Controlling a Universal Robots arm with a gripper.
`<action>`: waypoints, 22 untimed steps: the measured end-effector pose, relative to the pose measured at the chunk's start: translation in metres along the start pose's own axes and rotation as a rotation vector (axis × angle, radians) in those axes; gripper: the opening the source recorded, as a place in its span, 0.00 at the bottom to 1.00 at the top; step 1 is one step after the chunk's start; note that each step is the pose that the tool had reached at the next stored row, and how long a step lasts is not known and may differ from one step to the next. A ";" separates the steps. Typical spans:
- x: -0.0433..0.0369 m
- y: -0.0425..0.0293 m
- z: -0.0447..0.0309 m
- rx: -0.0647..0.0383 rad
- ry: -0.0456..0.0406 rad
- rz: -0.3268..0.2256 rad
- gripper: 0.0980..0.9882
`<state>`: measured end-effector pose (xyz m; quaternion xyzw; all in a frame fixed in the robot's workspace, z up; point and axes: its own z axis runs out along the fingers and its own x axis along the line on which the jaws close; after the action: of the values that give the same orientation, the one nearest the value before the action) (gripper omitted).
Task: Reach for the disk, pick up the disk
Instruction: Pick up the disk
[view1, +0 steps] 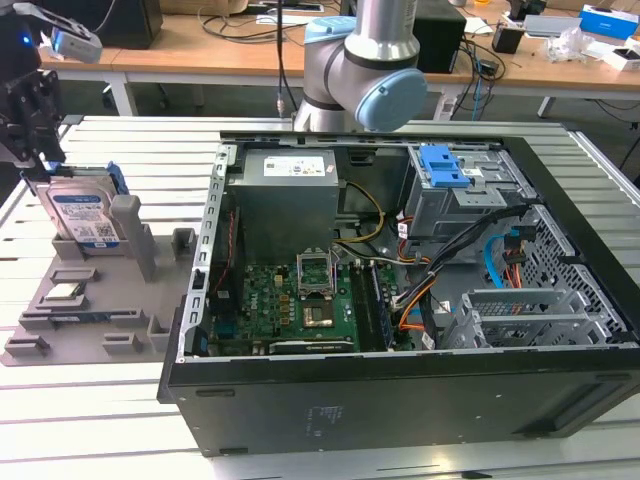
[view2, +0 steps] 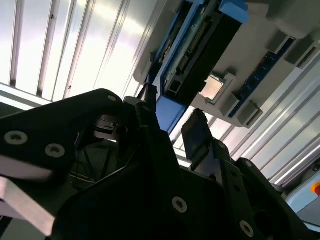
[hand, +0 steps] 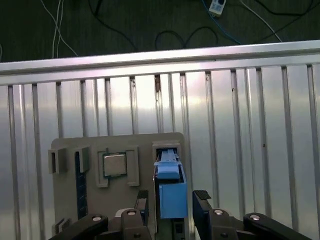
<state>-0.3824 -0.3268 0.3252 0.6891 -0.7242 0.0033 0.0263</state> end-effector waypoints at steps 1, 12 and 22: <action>-0.0002 -0.0017 0.0032 0.000 0.0014 -0.014 0.43; -0.0018 -0.0057 0.0302 0.001 0.0026 -0.021 0.43; -0.0021 -0.0058 0.0383 0.001 0.0027 -0.021 0.43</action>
<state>-0.3778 -0.3265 0.2867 0.6968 -0.7167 0.0042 0.0270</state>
